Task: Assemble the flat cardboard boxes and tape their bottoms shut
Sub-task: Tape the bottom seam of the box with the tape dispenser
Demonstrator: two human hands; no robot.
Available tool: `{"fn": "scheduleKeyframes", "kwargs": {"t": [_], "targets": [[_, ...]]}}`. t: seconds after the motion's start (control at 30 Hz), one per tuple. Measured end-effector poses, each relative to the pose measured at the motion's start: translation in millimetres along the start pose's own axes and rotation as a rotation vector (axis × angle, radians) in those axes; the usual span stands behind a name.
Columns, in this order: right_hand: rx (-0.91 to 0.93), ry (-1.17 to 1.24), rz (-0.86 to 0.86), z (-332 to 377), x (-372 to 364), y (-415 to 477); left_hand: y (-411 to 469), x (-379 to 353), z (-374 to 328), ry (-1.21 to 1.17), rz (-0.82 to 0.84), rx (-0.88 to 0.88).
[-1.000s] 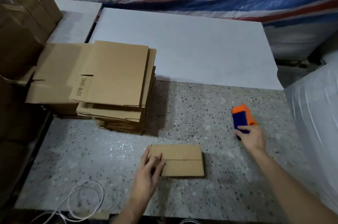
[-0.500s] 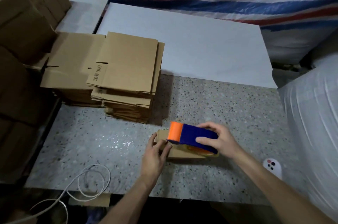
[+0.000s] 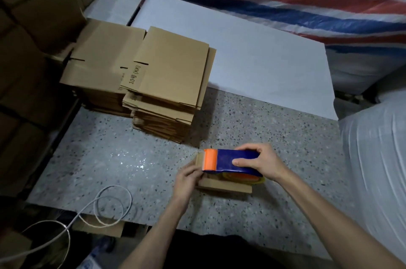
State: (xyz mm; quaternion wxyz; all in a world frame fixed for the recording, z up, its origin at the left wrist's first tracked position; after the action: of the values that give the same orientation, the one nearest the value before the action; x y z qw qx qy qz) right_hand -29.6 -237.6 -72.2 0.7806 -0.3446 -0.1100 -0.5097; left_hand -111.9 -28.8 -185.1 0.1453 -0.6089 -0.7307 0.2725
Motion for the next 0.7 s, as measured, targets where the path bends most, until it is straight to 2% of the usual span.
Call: {"fn": "scheduleKeyframes", "kwargs": {"t": [0.07,0.2,0.4,0.5,0.7], "targets": [[-0.009,-0.025,0.009,-0.1,-2.3,0.0,-2.5,0.9,-6.6,-0.216,0.057,0.130],[-0.016,-0.036,0.012,0.6,-6.5,0.5,-2.2,4.5,-9.1,-0.232,0.135,0.120],[-0.003,-0.052,0.045,3.0,-4.8,1.6,5.1,9.4,7.1,-0.420,0.203,0.252],[-0.011,-0.095,0.041,4.7,-5.6,2.9,6.7,10.4,4.2,-0.317,0.191,0.229],[-0.084,-0.237,0.025,11.2,-17.8,5.4,11.8,12.7,-9.2,-0.115,0.046,0.169]]}}
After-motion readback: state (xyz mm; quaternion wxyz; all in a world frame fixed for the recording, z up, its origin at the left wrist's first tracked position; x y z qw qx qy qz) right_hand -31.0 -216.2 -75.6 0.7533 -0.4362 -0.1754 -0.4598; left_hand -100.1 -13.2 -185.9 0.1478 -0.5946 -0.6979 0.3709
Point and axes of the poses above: each hand's wrist, its own y-axis towards the middle knuckle, its own x-axis out of the back of the hand, z = x × y, the point moved 4 cm from there along y, towards the middle knuckle, and after that the axes turned 3 degrees about -y, right-handed, at the moved point
